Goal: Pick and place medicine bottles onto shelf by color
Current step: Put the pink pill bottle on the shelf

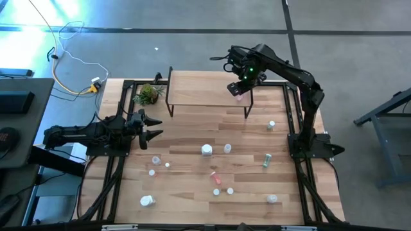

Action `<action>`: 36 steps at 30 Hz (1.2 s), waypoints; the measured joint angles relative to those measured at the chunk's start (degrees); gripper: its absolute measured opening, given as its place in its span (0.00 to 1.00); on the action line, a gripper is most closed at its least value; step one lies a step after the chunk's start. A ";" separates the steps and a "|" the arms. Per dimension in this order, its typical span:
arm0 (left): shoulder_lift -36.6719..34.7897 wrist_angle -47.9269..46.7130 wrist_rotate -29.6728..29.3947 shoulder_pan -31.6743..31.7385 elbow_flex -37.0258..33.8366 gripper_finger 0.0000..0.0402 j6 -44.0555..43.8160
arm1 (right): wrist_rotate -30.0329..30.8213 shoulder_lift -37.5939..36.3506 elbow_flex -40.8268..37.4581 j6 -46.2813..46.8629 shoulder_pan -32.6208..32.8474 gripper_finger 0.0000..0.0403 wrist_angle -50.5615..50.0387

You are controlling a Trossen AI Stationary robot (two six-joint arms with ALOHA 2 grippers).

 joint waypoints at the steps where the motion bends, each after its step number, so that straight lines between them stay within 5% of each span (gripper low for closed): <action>1: 0.00 0.01 0.00 0.01 -0.01 0.57 0.00 | 0.21 0.00 0.00 0.00 0.00 0.37 0.00; 36: 0.00 0.00 0.00 0.01 0.01 0.57 0.11 | 4.63 -0.04 -0.02 1.92 3.15 0.38 0.17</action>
